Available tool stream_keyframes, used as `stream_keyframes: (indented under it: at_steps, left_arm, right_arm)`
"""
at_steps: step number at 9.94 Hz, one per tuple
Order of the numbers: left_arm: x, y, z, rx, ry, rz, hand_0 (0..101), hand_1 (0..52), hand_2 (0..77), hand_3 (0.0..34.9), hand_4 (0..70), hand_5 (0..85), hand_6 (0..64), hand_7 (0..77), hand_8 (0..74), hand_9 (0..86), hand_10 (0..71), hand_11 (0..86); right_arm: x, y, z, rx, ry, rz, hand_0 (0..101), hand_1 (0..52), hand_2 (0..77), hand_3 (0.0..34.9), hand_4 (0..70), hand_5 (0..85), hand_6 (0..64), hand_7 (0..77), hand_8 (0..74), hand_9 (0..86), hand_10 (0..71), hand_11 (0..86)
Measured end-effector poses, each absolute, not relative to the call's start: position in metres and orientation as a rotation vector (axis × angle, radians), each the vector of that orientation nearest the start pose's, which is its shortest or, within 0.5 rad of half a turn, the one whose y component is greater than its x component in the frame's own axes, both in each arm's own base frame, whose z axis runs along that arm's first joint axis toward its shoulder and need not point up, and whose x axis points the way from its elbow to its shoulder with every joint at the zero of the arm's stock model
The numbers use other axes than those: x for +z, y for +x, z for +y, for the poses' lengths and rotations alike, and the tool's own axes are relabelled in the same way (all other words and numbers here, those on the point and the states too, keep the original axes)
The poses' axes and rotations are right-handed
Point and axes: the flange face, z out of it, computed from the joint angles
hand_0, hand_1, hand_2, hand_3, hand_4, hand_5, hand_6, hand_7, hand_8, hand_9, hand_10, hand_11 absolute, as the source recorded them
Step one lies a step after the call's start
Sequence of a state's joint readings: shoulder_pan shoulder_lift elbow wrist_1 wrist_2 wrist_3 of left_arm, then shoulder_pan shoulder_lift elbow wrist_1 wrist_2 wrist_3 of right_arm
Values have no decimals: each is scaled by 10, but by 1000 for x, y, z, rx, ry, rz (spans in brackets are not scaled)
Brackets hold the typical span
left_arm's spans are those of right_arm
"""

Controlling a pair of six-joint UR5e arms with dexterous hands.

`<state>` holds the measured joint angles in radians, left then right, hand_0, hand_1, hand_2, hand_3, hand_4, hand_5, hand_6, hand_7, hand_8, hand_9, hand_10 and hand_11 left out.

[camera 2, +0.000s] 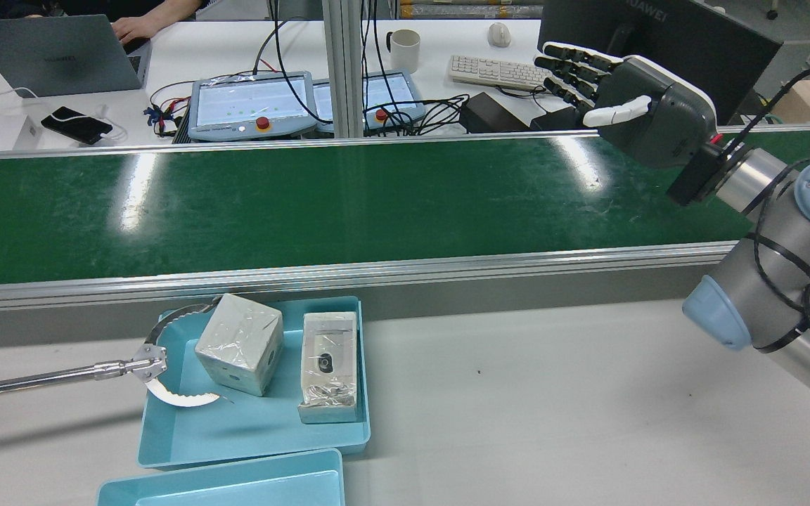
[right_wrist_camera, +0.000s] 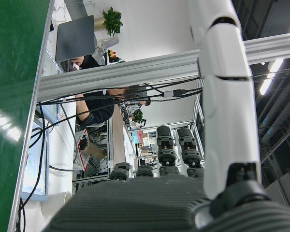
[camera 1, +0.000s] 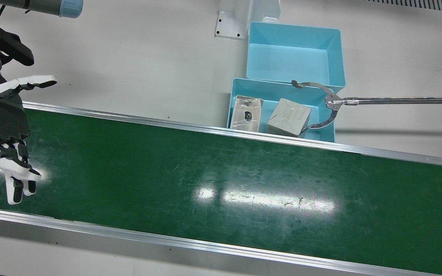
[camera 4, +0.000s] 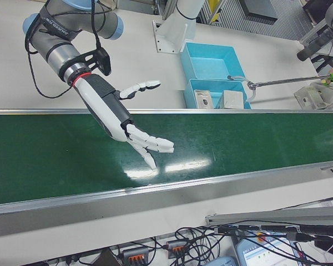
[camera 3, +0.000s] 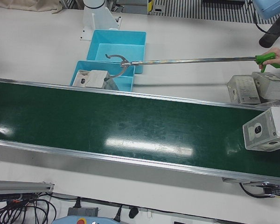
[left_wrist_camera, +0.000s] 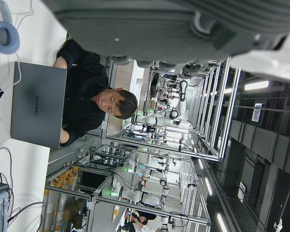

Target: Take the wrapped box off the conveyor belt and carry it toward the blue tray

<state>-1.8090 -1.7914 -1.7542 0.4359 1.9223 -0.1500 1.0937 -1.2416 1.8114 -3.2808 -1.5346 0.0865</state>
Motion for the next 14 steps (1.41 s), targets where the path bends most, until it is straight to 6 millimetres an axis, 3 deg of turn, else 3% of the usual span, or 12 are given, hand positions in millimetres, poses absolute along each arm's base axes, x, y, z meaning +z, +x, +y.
stream_keyframes:
  at_steps: [3, 4, 7, 14]
  left_arm:
    - [526, -225, -505, -2279, -303, 2191, 0, 0, 11, 0, 0, 5, 0, 5, 5, 0, 5, 5]
    - [526, -225, -505, -2279, -303, 2191, 0, 0, 11, 0, 0, 5, 0, 5, 5, 5, 5, 5]
    - [526, -225, -505, -2279, -303, 2191, 0, 0, 11, 0, 0, 11, 0, 5, 5, 5, 5, 0]
    - [526, -225, -505, -2279, -303, 2191, 0, 0, 11, 0, 0, 5, 0, 5, 5, 0, 5, 0]
  right_arm:
    - [402, -160, -595, -1770, 761, 2710, 499, 158, 125, 5, 207, 142, 87, 207, 11, 22, 16, 38]
    - [403, -161, -594, -1772, 765, 2712, 492, 125, 114, 6, 207, 142, 87, 213, 22, 49, 27, 44]
    - [406, -165, -592, -1784, 750, 2727, 484, 131, 104, 6, 202, 147, 87, 213, 22, 44, 27, 49]
    - [433, -149, -582, -1839, 685, 2677, 490, 153, 104, 5, 191, 147, 76, 196, 22, 27, 16, 44]
